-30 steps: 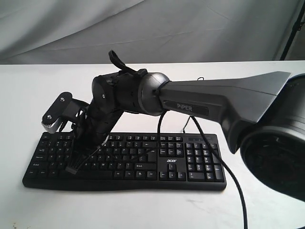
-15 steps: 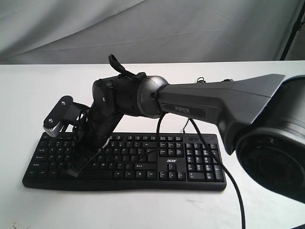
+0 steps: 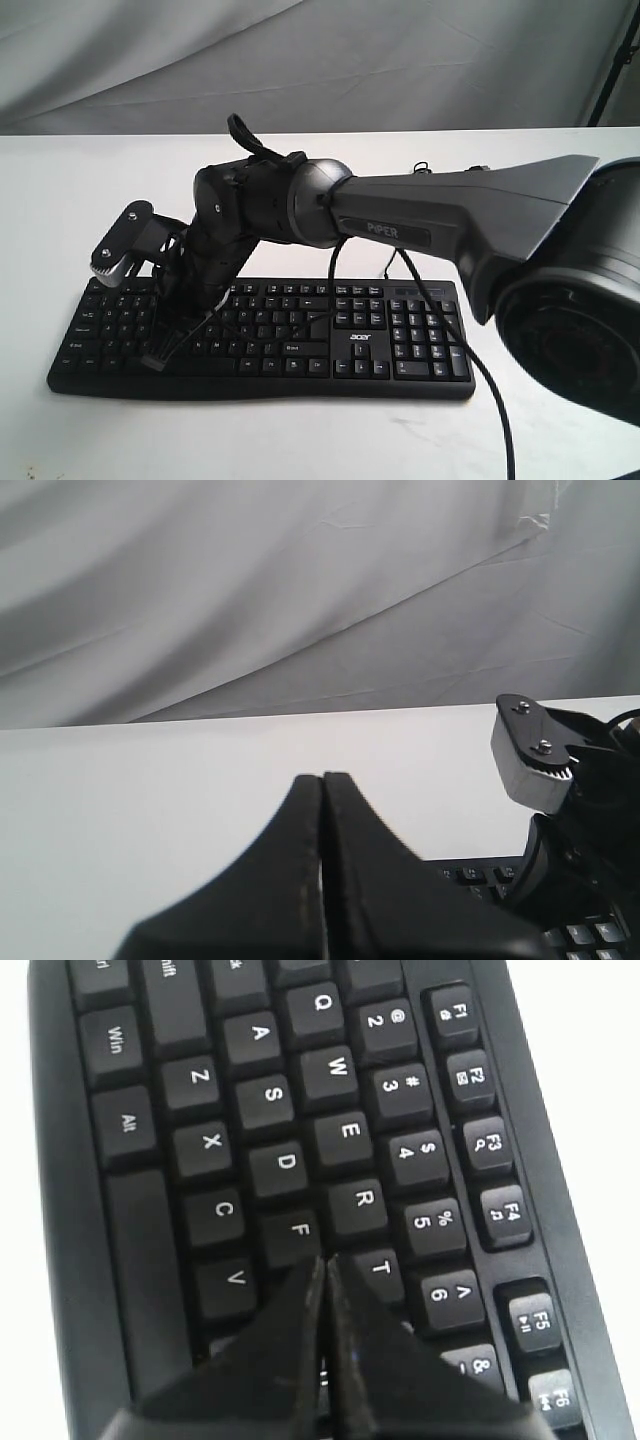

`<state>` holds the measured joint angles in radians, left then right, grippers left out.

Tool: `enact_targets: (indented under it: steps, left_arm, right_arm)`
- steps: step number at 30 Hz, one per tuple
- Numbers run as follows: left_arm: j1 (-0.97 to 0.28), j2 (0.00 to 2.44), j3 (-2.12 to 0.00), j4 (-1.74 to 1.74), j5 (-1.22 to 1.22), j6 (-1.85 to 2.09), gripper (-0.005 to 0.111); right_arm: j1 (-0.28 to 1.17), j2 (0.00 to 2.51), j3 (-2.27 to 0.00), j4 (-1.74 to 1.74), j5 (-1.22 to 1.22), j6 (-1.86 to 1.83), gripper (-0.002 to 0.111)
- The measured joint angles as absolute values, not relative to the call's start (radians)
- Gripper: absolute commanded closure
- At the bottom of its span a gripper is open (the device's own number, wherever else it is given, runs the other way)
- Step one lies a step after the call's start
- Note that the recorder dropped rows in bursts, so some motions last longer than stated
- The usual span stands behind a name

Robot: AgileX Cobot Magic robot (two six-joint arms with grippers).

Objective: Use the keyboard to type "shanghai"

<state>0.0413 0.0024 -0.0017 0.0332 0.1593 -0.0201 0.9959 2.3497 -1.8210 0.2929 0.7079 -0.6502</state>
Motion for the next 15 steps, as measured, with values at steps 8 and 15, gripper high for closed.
enact_targets:
  steps: [8, 15]
  left_arm:
    - [0.041, 0.002, -0.002, 0.033, 0.159, -0.02, 0.107]
    - [0.041, 0.002, -0.002, 0.033, 0.159, -0.02, 0.107]
  right_arm:
    - [0.996, 2.361, -1.822, 0.305, 0.706, -0.651, 0.108]
    - [0.996, 2.346, -1.822, 0.299, 0.707, -0.651, 0.108]
